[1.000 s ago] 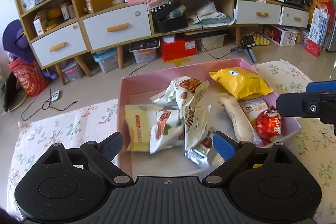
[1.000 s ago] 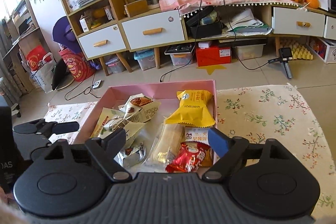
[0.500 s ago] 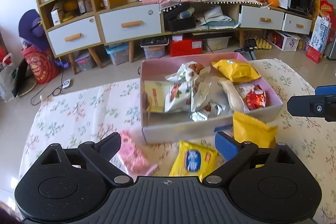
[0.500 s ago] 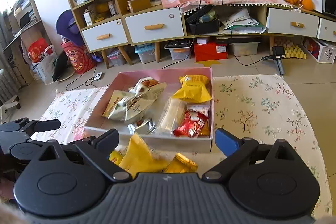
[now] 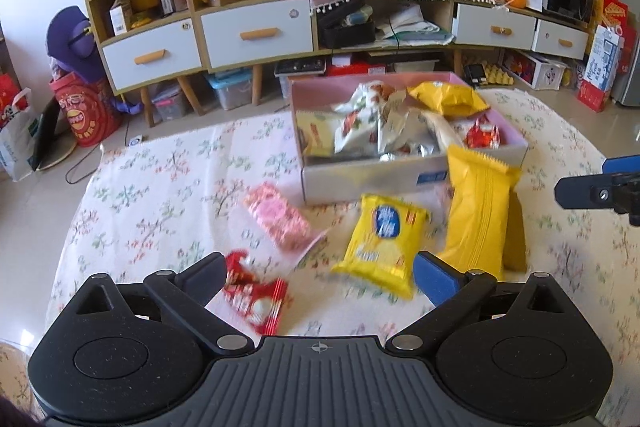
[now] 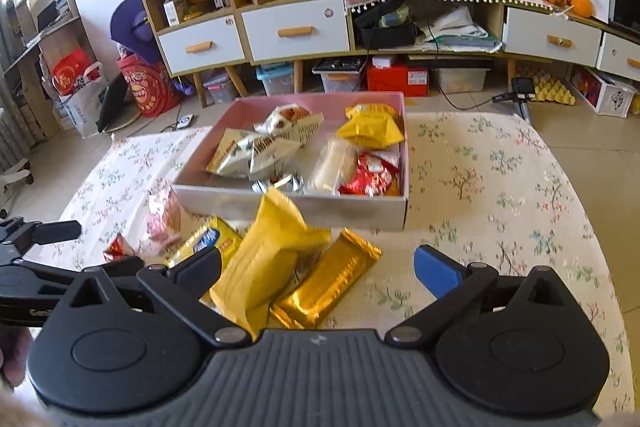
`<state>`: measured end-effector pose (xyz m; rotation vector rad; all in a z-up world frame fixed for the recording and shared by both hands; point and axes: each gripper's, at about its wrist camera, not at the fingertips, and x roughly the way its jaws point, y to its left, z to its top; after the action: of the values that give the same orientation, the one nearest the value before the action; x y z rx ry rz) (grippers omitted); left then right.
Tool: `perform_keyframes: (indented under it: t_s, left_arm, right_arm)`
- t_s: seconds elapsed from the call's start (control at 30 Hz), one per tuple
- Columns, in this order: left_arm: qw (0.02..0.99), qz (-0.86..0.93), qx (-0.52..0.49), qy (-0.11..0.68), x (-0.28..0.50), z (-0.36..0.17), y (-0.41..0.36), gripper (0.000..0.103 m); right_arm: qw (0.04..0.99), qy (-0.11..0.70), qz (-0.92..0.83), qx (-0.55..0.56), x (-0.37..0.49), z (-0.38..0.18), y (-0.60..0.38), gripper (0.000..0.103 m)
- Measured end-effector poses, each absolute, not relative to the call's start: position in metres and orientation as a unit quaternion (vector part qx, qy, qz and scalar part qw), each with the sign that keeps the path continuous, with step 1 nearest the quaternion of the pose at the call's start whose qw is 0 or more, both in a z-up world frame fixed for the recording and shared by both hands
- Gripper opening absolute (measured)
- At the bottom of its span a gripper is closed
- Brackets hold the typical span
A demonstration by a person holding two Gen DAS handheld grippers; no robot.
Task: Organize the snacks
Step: 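Move both tools back toward the remaining snack pile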
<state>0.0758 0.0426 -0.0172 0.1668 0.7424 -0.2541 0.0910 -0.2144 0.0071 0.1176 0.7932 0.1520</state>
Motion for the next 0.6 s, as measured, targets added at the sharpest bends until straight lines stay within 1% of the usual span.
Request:
perform_keyframes:
  t_s: [0.2,0.4,0.6]
  left_arm:
    - [0.918,-0.134,0.100,0.361,0.064,-0.035,0.062,0.100]
    - [0.918,-0.136,0.076,0.364,0.064,-0.050,0.086,0.100]
    - [0.924,-0.133,0.080,0.350,0.066,-0.069,0.093,0.100]
  right_arm:
    - [0.910,0.404,0.088,0.029,0.078,-0.009,-0.204,0.103]
    - [0.907,0.406,0.110,0.000,0.072,-0.019,-0.192,0.103]
    - [0.911,0.397,0.111,0.007,0.075,-0.024,-0.188,0.103]
